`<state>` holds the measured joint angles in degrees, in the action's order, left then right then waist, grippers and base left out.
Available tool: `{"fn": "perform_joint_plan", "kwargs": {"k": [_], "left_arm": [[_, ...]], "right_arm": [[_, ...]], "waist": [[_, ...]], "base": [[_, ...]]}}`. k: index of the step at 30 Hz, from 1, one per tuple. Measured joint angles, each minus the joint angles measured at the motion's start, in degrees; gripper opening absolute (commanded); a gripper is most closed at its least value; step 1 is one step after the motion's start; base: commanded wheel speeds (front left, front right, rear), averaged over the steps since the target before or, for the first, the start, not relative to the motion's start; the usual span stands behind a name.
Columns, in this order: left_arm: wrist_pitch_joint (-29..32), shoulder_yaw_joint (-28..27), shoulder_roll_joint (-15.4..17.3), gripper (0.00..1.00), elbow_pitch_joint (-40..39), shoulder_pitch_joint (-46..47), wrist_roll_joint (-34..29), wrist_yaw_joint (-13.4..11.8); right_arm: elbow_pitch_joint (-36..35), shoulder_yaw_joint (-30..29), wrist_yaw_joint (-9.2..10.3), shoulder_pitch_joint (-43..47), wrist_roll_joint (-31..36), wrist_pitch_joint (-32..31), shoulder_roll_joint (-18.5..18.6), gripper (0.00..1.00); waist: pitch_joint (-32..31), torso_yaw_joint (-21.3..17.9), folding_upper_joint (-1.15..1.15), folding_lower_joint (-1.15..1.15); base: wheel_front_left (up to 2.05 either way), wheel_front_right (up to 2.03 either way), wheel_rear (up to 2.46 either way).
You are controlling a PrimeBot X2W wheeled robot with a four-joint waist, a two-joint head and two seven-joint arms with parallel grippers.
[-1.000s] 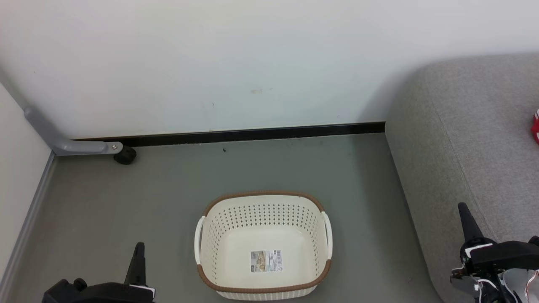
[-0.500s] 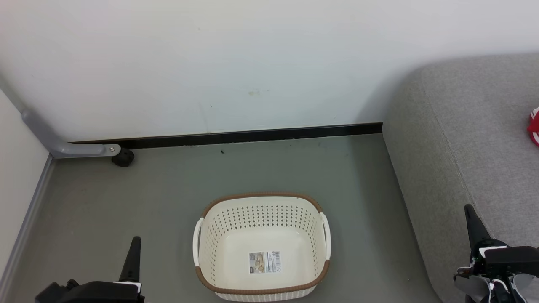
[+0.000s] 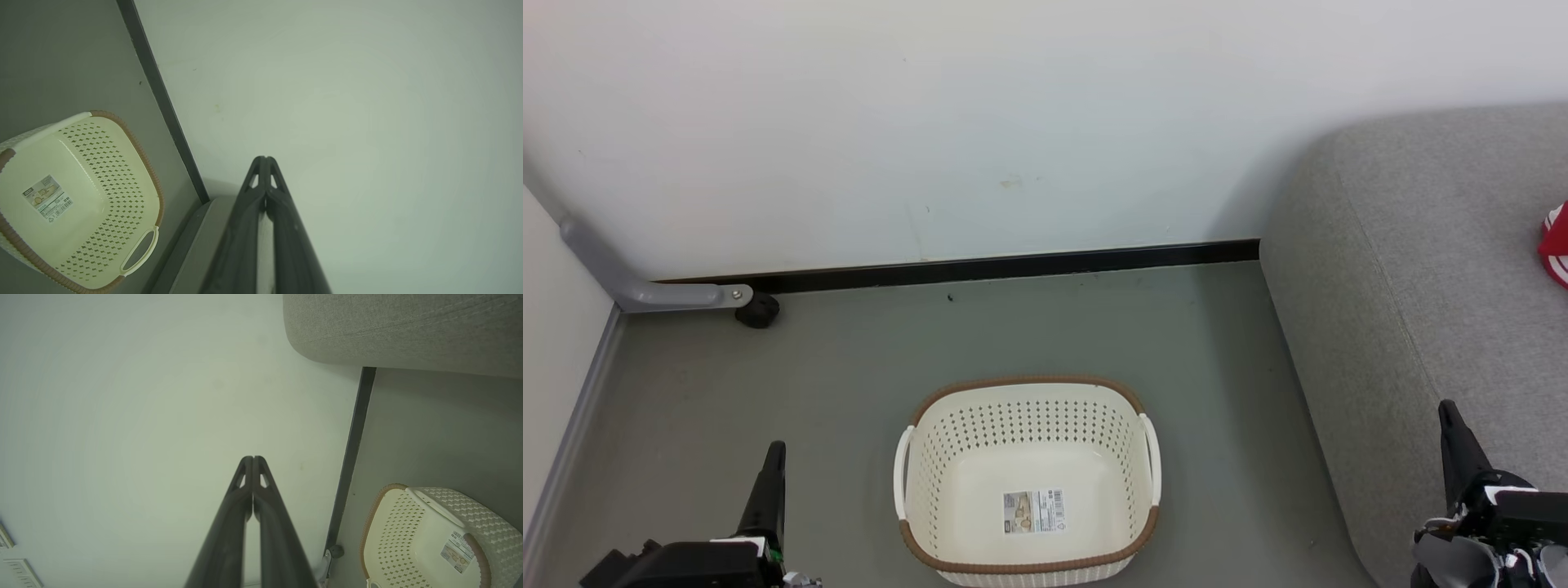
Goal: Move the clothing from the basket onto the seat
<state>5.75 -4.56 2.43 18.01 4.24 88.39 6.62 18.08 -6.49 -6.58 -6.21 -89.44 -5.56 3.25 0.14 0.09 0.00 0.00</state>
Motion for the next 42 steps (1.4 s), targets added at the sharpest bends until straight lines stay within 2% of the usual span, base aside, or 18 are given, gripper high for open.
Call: {"fn": "perform_joint_plan", "kwargs": {"k": [4, 42], "left_arm": [[0.74, -0.36, -0.03, 0.00, -0.34, 0.06, 2.32, 0.45], [0.74, -0.40, -0.08, 0.00, -0.48, 0.07, 2.40, 0.46]], "right_arm": [[-0.47, -1.11, -0.07, 0.09, -1.94, -0.49, -0.52, 0.00], [-0.62, -1.21, -0.07, 0.13, -2.01, -0.49, -0.60, 0.00]], "waist": [[-0.05, -0.09, 0.00, 0.00], [-0.03, -0.09, 0.00, 0.00]], "base": [[0.00, 0.00, 0.00], [0.00, 0.00, 0.00]]}}
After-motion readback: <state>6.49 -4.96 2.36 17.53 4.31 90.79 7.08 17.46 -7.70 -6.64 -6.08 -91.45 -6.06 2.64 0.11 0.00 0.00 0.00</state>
